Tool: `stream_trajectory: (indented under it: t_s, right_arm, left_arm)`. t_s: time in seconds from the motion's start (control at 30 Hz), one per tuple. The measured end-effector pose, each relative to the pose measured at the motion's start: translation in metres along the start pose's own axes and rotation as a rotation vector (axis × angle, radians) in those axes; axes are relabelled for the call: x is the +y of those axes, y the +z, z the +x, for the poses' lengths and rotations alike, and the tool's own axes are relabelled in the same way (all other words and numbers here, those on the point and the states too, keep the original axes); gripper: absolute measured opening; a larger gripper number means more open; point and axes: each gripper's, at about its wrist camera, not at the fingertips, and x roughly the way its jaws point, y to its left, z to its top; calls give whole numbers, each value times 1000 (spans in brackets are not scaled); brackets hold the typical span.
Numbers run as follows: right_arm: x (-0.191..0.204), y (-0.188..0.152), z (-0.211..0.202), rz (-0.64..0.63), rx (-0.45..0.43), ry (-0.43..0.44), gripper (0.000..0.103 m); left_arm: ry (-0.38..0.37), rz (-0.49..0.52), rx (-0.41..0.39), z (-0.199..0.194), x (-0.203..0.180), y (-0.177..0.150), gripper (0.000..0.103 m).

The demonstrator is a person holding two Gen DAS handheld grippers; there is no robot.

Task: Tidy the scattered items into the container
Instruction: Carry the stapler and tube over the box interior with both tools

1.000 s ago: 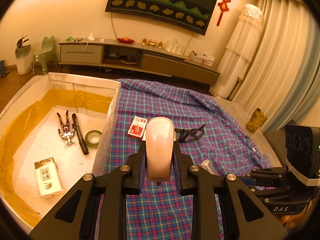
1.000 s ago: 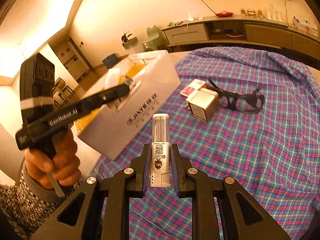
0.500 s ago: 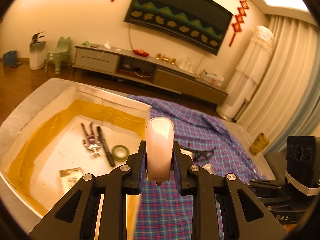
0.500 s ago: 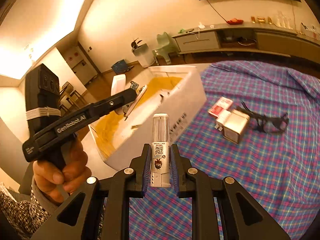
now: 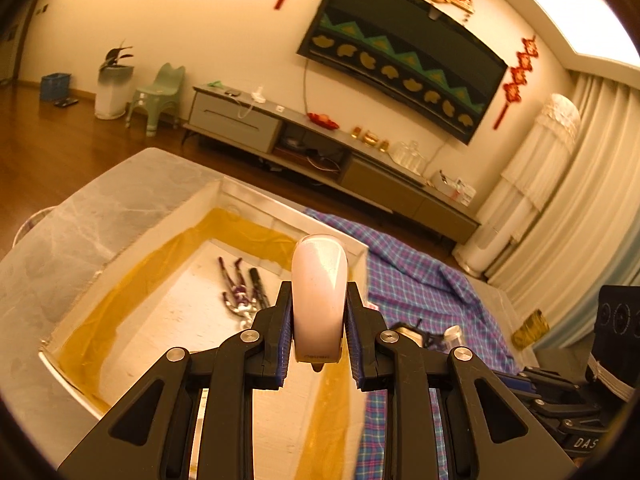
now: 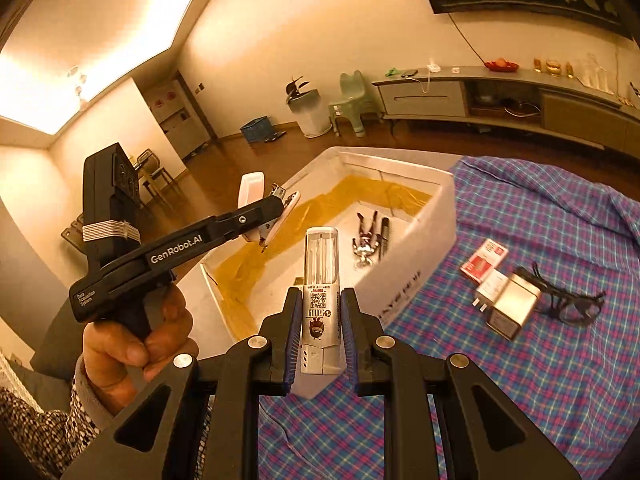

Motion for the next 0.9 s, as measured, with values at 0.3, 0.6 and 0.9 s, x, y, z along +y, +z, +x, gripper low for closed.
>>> stream_trajectory:
  t_s: [0.3,0.6,0.9]
  right_arm:
    - [20,19,23,-57,13,12,21]
    - [30,22,52,-100,66,11,21]
    - [42,25,79,-161,114,-6,21]
  left_arm:
    - [65,-36,15,13,25,10,24]
    - [220,49,67,46,29,18,24]
    - [285,43,123,65,48,28,24]
